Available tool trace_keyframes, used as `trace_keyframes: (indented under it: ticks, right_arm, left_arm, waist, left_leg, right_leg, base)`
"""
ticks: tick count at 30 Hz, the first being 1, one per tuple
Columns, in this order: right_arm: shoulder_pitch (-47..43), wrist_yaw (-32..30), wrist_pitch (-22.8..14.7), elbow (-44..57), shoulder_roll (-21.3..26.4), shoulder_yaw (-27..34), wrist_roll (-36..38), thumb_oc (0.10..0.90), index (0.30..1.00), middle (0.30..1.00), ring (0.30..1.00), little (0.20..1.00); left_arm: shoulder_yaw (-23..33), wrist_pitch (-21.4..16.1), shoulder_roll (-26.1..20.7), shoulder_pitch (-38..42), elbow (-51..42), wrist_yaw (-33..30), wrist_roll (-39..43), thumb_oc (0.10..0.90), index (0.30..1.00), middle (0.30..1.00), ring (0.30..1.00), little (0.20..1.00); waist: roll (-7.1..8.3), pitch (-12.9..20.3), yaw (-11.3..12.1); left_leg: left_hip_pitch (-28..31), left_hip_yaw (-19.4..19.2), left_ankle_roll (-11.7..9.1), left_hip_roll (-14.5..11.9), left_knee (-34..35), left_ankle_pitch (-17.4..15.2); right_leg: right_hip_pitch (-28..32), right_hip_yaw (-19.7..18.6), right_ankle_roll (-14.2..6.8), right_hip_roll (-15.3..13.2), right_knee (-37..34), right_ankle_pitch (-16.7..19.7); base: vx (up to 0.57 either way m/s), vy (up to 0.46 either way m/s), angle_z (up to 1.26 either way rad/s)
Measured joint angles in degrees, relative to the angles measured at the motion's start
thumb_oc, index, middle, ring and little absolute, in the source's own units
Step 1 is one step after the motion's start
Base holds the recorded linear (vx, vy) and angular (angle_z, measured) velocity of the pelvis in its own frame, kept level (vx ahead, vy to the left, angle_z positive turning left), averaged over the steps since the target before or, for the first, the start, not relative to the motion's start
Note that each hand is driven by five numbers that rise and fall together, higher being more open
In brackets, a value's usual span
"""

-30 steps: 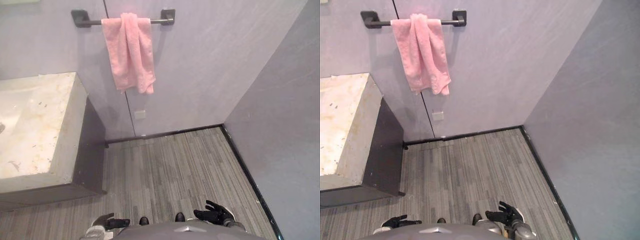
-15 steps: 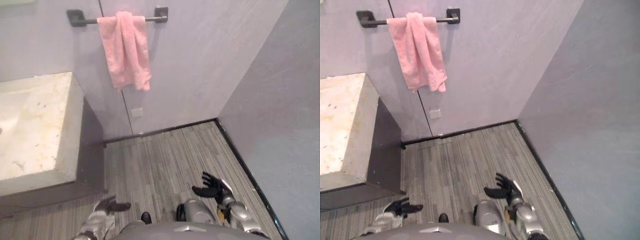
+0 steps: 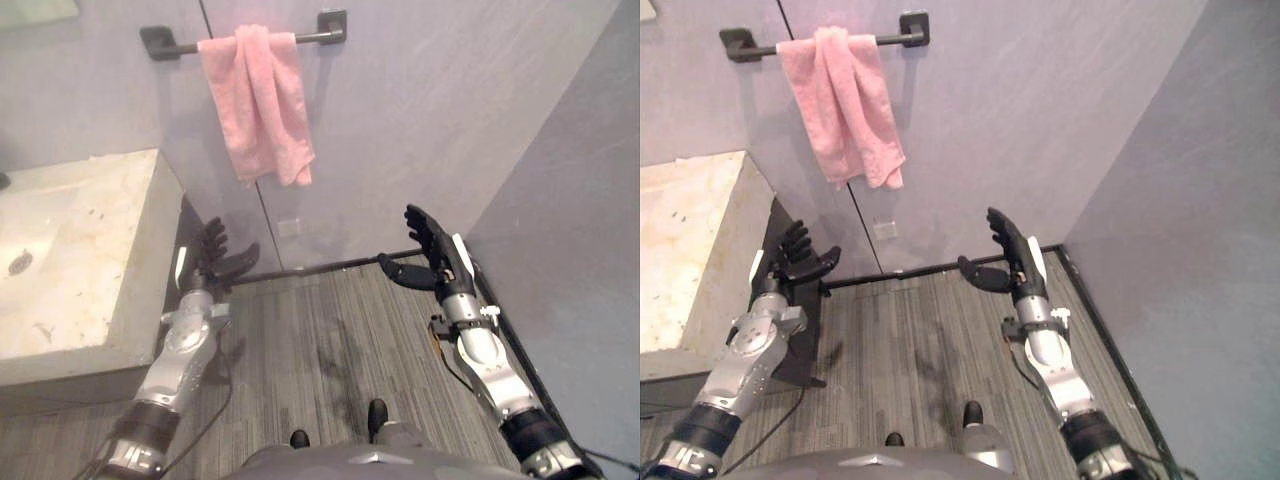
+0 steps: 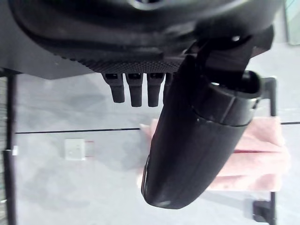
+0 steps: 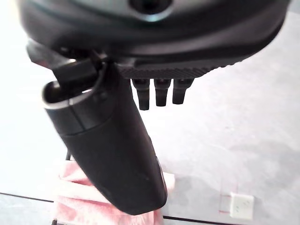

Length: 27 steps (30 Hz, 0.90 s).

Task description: Organize the bathroom.

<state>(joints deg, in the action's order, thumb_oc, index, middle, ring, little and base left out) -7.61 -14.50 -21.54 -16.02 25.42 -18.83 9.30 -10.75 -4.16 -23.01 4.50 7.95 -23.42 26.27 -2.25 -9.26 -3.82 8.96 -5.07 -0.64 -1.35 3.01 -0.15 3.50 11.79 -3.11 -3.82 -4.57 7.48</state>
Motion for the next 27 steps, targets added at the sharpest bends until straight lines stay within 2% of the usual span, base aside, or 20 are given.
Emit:
trace_keyframes:
  ticks: [1,3,4,7,9,12,13,14,15,16,18,21,23,24,25,27]
  right_arm:
    - [-2.68,-1.24,0.03,0.03,0.47,-0.89,-0.07,0.8,0.9,0.9,0.9,0.9]
    - [-6.05,-2.35,0.02,0.15,0.8,-1.31,-0.24,0.8,0.9,0.9,0.9,0.9]
    - [-8.0,-3.56,0.05,0.5,1.27,-1.29,-1.15,0.8,0.9,0.9,0.9,0.9]
    - [-12.07,-4.62,0.13,1.32,1.9,-1.19,-2.22,0.8,0.9,0.9,0.9,0.9]
    - [-14.02,-5.21,1.13,1.36,1.95,-0.76,-2.18,0.8,0.9,0.9,0.9,0.9]
    - [-15.88,-7.74,3.05,1.34,1.93,0.5,-2.17,0.8,0.9,0.9,0.9,0.9]
    - [-16.18,-8.43,3.62,1.34,1.88,0.8,-2.2,0.8,0.9,0.9,0.9,0.9]
    - [-16.11,-8.78,3.81,1.34,1.89,0.89,-2.21,0.8,0.9,0.9,0.9,0.9]
    - [-15.69,-9.09,3.99,1.34,1.8,0.98,-2.24,0.8,0.9,0.9,0.9,0.9]
    - [-15.47,-9.09,4.0,1.34,1.79,0.96,-2.27,0.8,0.9,0.9,0.9,0.9]
    - [-15.42,-8.84,4.08,1.34,1.73,0.92,-2.09,0.8,0.9,0.9,0.9,0.9]
    - [-15.54,-8.34,4.14,1.34,1.7,0.84,-2.05,0.8,0.9,0.9,0.9,0.9]
    - [-15.82,-8.12,4.44,1.34,1.78,0.88,-1.37,0.8,0.9,0.9,0.9,0.9]
    - [-15.79,-8.11,4.58,1.34,1.83,1.25,-0.61,0.8,0.9,0.9,0.9,0.9]
    - [-15.71,-8.33,4.78,1.34,1.94,2.04,0.5,0.8,0.9,0.9,0.9,0.9]
    - [-15.51,-9.15,5.05,1.34,1.98,3.62,0.5,0.8,0.9,0.9,0.9,0.9]
  left_arm:
    - [-0.35,0.02,0.68,1.43,-1.11,-1.05,0.06,0.8,0.9,0.9,0.9,0.9]
    - [-0.8,-0.01,1.49,2.78,-2.0,-1.61,0.07,0.8,0.9,0.9,0.9,0.9]
    - [-1.51,-0.03,1.99,3.85,-2.05,-1.92,0.12,0.8,0.9,0.9,0.9,0.9]
    - [-2.47,-0.47,3.35,4.01,-2.86,-2.16,0.2,0.8,0.9,0.9,0.9,0.9]
    - [-3.1,-0.64,4.04,4.16,-2.94,-1.59,0.82,0.8,0.9,0.9,0.9,0.9]
    - [-5.31,-0.77,4.41,4.39,-3.16,0.12,1.43,0.8,0.9,0.9,0.9,0.9]
    - [-6.26,-0.82,4.39,4.51,-3.41,0.37,1.36,0.8,0.9,0.9,0.9,0.9]
    - [-6.72,-0.82,4.41,4.5,-3.69,0.45,1.39,0.8,0.9,0.9,0.9,0.9]
    - [-7.65,-0.99,4.36,4.51,-3.91,0.91,1.38,0.8,0.9,0.9,0.9,0.9]
    - [-8.36,-1.04,4.18,4.51,-4.05,0.89,1.37,0.8,0.9,0.9,0.9,0.9]
    - [-10.11,-1.69,3.75,4.51,-4.11,0.74,0.64,0.8,0.9,0.9,0.9,0.9]
    - [-11.87,-2.9,2.61,4.61,-4.49,0.28,-0.11,0.8,0.9,0.9,0.9,0.9]
    - [-11.83,-2.95,1.83,4.69,-4.7,0.15,-0.04,0.8,0.9,0.9,0.9,0.9]
    - [-11.82,-2.95,1.3,4.84,-4.7,0.34,-0.02,0.8,0.9,0.9,0.9,0.9]
    - [-11.84,-2.95,1.13,5.02,-4.7,0.62,0.03,0.8,0.9,0.9,0.9,0.9]
    - [-11.89,-2.94,0.9,5.67,-4.7,1.66,0.13,0.8,0.9,0.9,0.9,0.9]
  waist:
    - [0.23,-0.12,0.7]
    - [0.91,-0.46,1.29]
    - [1.76,-0.95,1.68]
    - [2.88,-1.51,2.94]
    - [3.0,-1.55,3.09]
    - [2.81,-1.7,2.03]
    - [2.41,-1.88,1.89]
    - [2.25,-1.92,1.55]
    - [2.62,-2.25,1.92]
    - [2.75,-2.33,1.88]
    - [2.83,-2.53,2.07]
    - [2.81,-2.57,2.16]
    - [2.58,-2.7,2.13]
    - [1.83,-3.22,1.98]
    - [0.3,-4.15,1.5]
    - [-0.9,-5.23,1.03]
  left_leg:
    - [-1.17,-0.17,-1.18,-0.58,-2.53,-0.86]
    - [-2.69,-0.23,-2.19,-1.35,-6.21,-1.69]
    - [-4.89,-0.15,-3.19,-1.38,-11.16,-2.43]
    - [-9.97,0.24,-3.56,-1.7,-20.62,-2.57]
    - [-11.63,-0.56,-3.42,-2.32,-22.67,-2.55]
    - [-10.47,-5.69,-2.37,-3.11,-15.88,-2.49]
    - [-9.46,-8.75,-1.88,-3.39,-10.67,-1.69]
    - [-9.2,-10.32,-1.42,-3.36,-7.51,-1.11]
    - [-8.26,-10.99,-0.65,-2.87,-4.76,1.0]
    - [-7.88,-10.81,-0.73,-2.32,-3.56,1.33]
    - [-6.3,-9.57,0.37,-0.84,-1.18,2.97]
    - [-5.59,-9.16,0.87,0.25,0.51,3.2]
    - [-5.06,-8.85,1.27,0.61,1.21,3.01]
    - [-4.6,-8.57,1.77,0.58,1.29,2.7]
    - [-3.91,-7.95,2.08,-0.54,1.29,2.59]
    - [-2.85,-7.63,2.56,-1.08,1.16,2.26]
  right_leg:
    - [0.2,-0.01,0.68,0.85,0.0,-0.47]
    - [0.71,0.37,1.39,1.4,0.01,-0.96]
    - [1.25,0.64,2.33,1.61,0.02,-1.62]
    - [1.71,1.25,3.31,1.53,0.03,-3.22]
    - [1.98,2.92,3.86,1.49,0.02,-3.77]
    - [2.37,7.39,4.37,1.73,0.01,-4.3]
    - [2.39,8.72,4.56,2.27,0.0,-4.52]
    - [2.4,9.48,4.52,2.46,0.0,-4.61]
    - [2.41,9.86,4.1,2.19,0.0,-4.81]
    - [2.49,10.31,3.81,1.91,0.0,-4.94]
    - [2.49,10.3,3.5,1.25,0.02,-4.78]
    - [2.53,10.0,3.08,0.37,0.02,-4.83]
    - [1.99,9.85,1.85,-0.24,2.01,-5.5]
    - [0.82,9.53,0.9,-0.67,5.91,-6.19]
    - [-1.53,9.12,-0.01,-1.33,12.98,-7.0]
    - [-5.34,8.2,-0.36,-2.78,23.74,-7.22]
  base:
    - [0.12,-0.183,0.04]
    - [0.11,-0.161,0.12]
    - [0.11,-0.125,0.13]
    - [0.2,-0.079,0.22]
    - [0.17,0.023,0.43]
    - [0.19,0.095,0.74]
    - [0.23,0.128,0.52]
    - [0.21,0.128,0.41]
    - [0.23,0.15,0.32]
    - [0.18,0.127,0.23]
    - [0.2,0.168,0.19]
    - [0.23,0.192,0.1]
    - [0.21,0.206,0.07]
    - [0.23,0.221,0.18]
    - [0.19,0.152,0.23]
    - [0.16,0.062,0.29]
